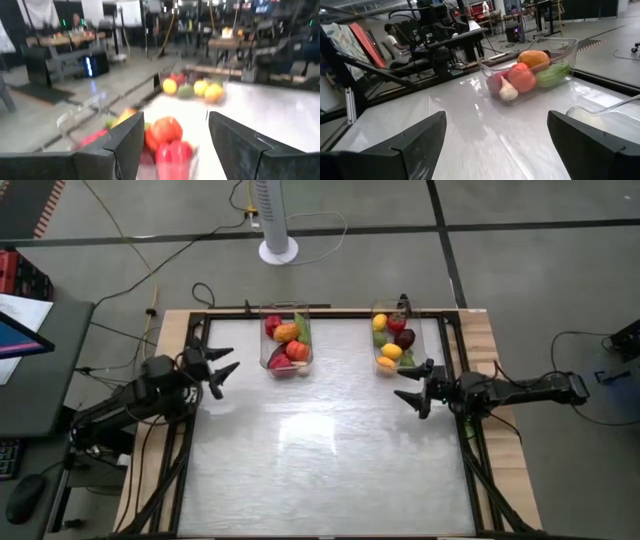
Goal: Sort produce into baskets
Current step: Return to Home Position
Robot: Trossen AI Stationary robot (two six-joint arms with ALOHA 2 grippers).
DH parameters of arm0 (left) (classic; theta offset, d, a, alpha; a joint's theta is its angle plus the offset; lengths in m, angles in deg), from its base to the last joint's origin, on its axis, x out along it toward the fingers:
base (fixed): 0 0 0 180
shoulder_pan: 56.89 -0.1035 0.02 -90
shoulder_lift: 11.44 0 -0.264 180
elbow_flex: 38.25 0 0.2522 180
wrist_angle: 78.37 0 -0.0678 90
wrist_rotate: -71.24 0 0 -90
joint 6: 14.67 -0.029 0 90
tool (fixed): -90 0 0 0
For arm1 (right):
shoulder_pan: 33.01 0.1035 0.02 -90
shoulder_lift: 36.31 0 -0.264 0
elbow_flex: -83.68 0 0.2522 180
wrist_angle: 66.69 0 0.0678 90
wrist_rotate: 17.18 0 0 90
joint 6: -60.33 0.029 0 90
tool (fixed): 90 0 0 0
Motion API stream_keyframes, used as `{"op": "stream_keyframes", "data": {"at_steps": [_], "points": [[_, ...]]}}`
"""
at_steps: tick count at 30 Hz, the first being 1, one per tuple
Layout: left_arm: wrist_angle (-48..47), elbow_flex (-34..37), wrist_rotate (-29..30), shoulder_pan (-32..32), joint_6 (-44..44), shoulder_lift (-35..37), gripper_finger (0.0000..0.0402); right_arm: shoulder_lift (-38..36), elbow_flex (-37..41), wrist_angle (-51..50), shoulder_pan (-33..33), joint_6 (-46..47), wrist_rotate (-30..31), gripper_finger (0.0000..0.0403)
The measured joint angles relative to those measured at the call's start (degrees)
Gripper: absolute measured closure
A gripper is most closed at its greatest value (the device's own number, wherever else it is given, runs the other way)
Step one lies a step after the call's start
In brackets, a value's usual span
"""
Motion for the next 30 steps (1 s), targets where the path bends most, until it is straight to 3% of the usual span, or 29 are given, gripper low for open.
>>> {"op": "stream_keyframes", "data": {"at_steps": [11,30], "points": [[-16.0,0.0,0.0,0.0,0.9,0.0,0.0191,0.0,0.0,-3.4,0.0,-0.1,-0.1,0.003],[-15.2,0.0,0.0,0.0,1.0,0.0,0.0191,0.0,0.1,-4.1,0.0,-0.2,-0.2,0.003]]}}
